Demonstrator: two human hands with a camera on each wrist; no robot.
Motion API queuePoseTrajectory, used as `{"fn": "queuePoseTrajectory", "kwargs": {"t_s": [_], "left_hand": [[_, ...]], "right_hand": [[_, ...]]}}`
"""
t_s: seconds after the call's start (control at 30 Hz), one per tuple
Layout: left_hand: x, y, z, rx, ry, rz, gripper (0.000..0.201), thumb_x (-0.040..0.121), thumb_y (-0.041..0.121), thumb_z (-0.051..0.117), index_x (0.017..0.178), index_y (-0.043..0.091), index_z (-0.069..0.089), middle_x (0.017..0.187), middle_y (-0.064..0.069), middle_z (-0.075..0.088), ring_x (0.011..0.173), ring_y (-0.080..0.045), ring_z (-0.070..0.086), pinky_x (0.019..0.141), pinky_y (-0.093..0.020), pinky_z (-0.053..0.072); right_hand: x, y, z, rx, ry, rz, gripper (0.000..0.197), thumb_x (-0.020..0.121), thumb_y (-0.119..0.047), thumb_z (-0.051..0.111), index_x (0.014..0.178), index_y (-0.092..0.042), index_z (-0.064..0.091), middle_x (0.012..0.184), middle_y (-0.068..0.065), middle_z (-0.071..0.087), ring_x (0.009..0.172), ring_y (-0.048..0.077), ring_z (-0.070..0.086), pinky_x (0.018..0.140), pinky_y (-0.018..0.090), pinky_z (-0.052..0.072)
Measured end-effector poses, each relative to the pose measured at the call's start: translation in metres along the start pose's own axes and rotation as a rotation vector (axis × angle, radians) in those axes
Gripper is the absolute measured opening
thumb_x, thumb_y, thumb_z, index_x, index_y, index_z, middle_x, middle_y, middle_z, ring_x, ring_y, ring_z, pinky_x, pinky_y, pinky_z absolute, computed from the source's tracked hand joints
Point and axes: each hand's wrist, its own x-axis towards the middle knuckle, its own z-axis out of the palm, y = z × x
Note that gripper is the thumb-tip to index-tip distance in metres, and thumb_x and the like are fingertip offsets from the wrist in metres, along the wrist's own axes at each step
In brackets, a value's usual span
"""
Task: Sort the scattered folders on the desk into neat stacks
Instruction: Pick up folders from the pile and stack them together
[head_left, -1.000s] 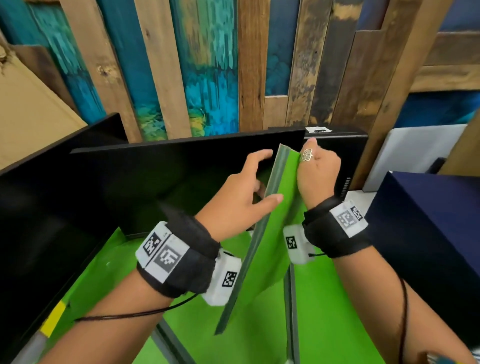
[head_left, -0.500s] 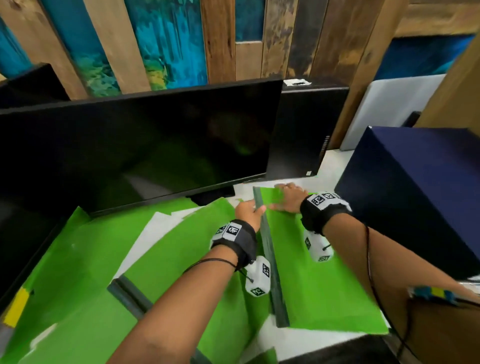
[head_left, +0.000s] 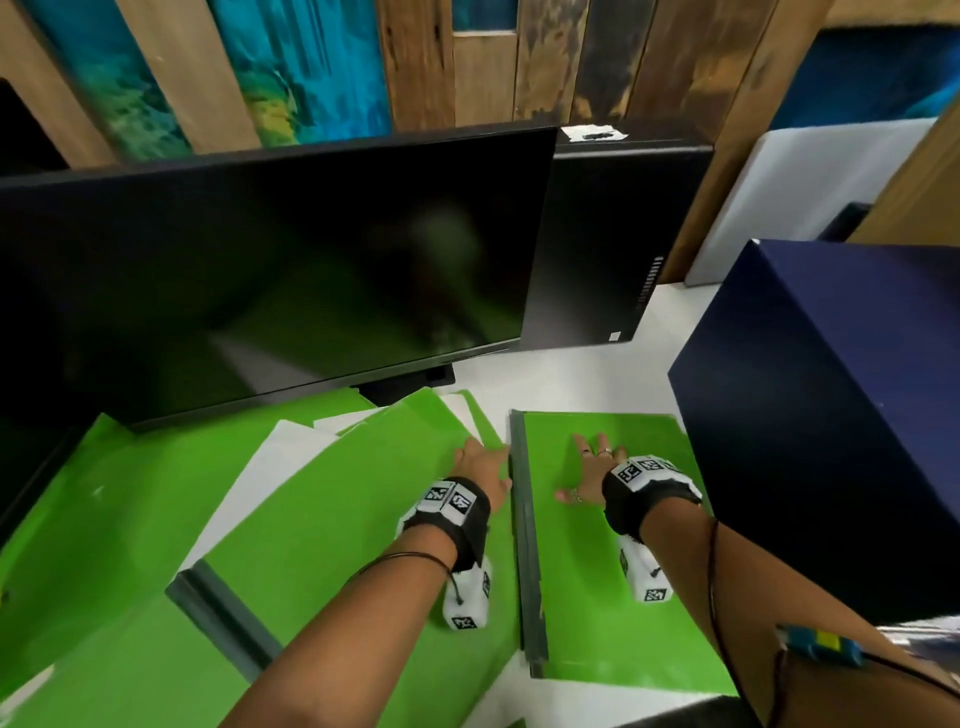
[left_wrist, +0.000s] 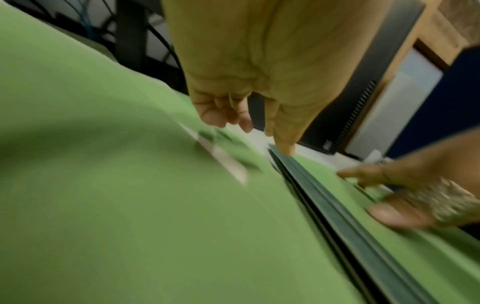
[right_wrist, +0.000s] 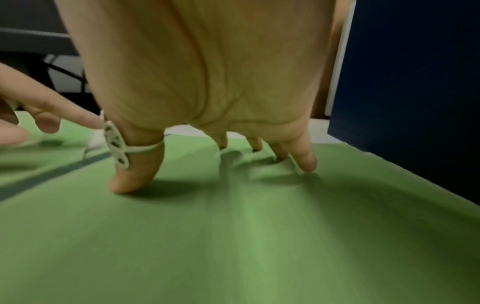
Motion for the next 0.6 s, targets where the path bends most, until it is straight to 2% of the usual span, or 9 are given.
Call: {"fn": "queuePoseTrajectory", "kwargs": {"t_s": [0.1,0.2,0.27,0.37,0.43,0.5,0.57,0.6], "left_hand": [[-0.009,-0.046,-0.034,-0.041,0.134,-0.042,0.059,0.089,0.020,0.057,0.143,0.021,0.033,0.141,-0.011,0.034,0.132,-0.028,0.030,0.112,-0.037,0.029],[-0.030,-0.112,-0.069,0.066,0.193,-0.231,0.058,0.085,0.028,0.062,0.139,0.020,0.040,0.138,-0.011,0.035,0.130,-0.029,0.031,0.110,-0.038,0.033],[-0.054,-0.156,-0.087,0.089,0.187,-0.372,0.059,0.083,0.039,0.062,0.136,0.019,0.043,0.136,-0.013,0.036,0.129,-0.031,0.033,0.108,-0.039,0.036],[-0.088,-0.207,-0.097,0.080,0.186,-0.546,0.065,0.082,0.056,0.055,0.128,0.011,0.047,0.127,-0.017,0.049,0.118,-0.033,0.048,0.101,-0.040,0.044],[-0.111,-0.227,-0.099,0.006,0.163,-0.678,0.072,0.081,0.067,0.046,0.115,0.004,0.053,0.113,-0.018,0.061,0.098,-0.031,0.059,0.089,-0.036,0.050],[-0.129,-0.239,-0.094,-0.049,0.115,-0.752,0.078,0.082,0.072,0.033,0.103,0.002,0.061,0.093,-0.017,0.066,0.080,-0.026,0.058,0.080,-0.031,0.049],[-0.135,-0.242,-0.091,-0.038,0.122,-0.764,0.077,0.080,0.076,0.027,0.080,0.007,0.062,0.068,-0.007,0.059,0.073,-0.025,0.057,0.086,-0.035,0.050],[-0.137,-0.241,-0.091,-0.027,0.110,-0.762,0.072,0.078,0.078,0.029,0.068,0.012,0.056,0.062,-0.004,0.054,0.072,-0.024,0.058,0.090,-0.039,0.050]], "right_hand": [[-0.009,-0.021,-0.005,0.093,0.148,-0.102,0.089,0.082,-0.048,0.062,0.149,-0.016,0.013,0.158,0.014,0.000,0.145,0.037,0.006,0.117,0.045,0.022],[-0.019,-0.062,-0.002,0.306,0.310,-0.351,0.062,0.088,-0.029,0.060,0.142,-0.011,0.035,0.151,0.014,0.029,0.140,0.026,0.027,0.114,0.030,0.025],[-0.027,-0.095,0.004,0.365,0.301,-0.452,0.052,0.090,-0.022,0.058,0.138,-0.011,0.043,0.145,0.012,0.040,0.135,0.023,0.037,0.111,0.025,0.027],[-0.030,-0.126,0.013,0.396,0.247,-0.423,0.055,0.090,-0.030,0.059,0.138,-0.009,0.043,0.144,0.014,0.041,0.134,0.026,0.038,0.111,0.029,0.030],[-0.030,-0.140,0.019,0.335,0.232,-0.360,0.070,0.086,-0.047,0.060,0.140,-0.008,0.039,0.146,0.015,0.037,0.136,0.030,0.034,0.112,0.035,0.032],[-0.030,-0.151,0.026,0.292,0.210,-0.317,0.083,0.082,-0.060,0.056,0.144,-0.010,0.032,0.151,0.016,0.027,0.140,0.033,0.025,0.114,0.041,0.029],[-0.033,-0.159,0.031,0.282,0.190,-0.290,0.089,0.081,-0.068,0.048,0.146,-0.013,0.027,0.154,0.016,0.018,0.142,0.036,0.017,0.116,0.045,0.024],[-0.035,-0.164,0.035,0.280,0.179,-0.279,0.090,0.080,-0.071,0.044,0.148,-0.014,0.024,0.156,0.016,0.014,0.143,0.036,0.012,0.116,0.048,0.021]]}}
